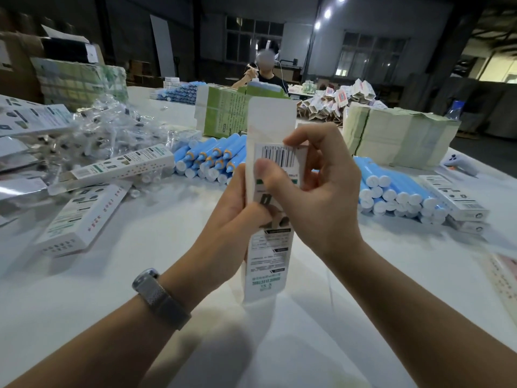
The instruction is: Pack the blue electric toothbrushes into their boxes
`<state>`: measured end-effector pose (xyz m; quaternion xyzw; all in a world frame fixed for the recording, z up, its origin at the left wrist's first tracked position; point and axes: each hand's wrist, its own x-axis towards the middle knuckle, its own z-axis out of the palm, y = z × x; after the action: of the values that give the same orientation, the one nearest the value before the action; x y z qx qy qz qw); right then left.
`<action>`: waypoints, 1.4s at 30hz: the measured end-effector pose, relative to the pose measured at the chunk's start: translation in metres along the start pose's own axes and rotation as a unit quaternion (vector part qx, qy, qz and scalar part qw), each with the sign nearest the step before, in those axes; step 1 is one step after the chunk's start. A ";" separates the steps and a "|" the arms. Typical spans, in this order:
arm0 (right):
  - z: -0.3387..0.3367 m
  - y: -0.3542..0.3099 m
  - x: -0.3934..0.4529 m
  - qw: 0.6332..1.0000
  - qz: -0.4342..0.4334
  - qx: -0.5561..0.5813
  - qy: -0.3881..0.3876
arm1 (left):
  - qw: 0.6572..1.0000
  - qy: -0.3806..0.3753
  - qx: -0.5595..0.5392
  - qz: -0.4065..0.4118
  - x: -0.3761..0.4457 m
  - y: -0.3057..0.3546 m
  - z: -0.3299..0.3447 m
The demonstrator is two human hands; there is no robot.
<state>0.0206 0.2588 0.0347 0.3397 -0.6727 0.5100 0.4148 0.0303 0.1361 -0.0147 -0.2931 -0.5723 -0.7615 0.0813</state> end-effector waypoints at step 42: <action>-0.008 0.158 0.027 0.708 0.268 -0.551 -0.352 | 0.986 0.010 0.136 -0.090 -0.010 -0.003 0.001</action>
<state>-0.1283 0.3051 -0.0033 0.0109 -0.9941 -0.0180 0.1068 0.0374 0.1359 -0.0219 -0.2186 -0.6941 -0.6835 0.0570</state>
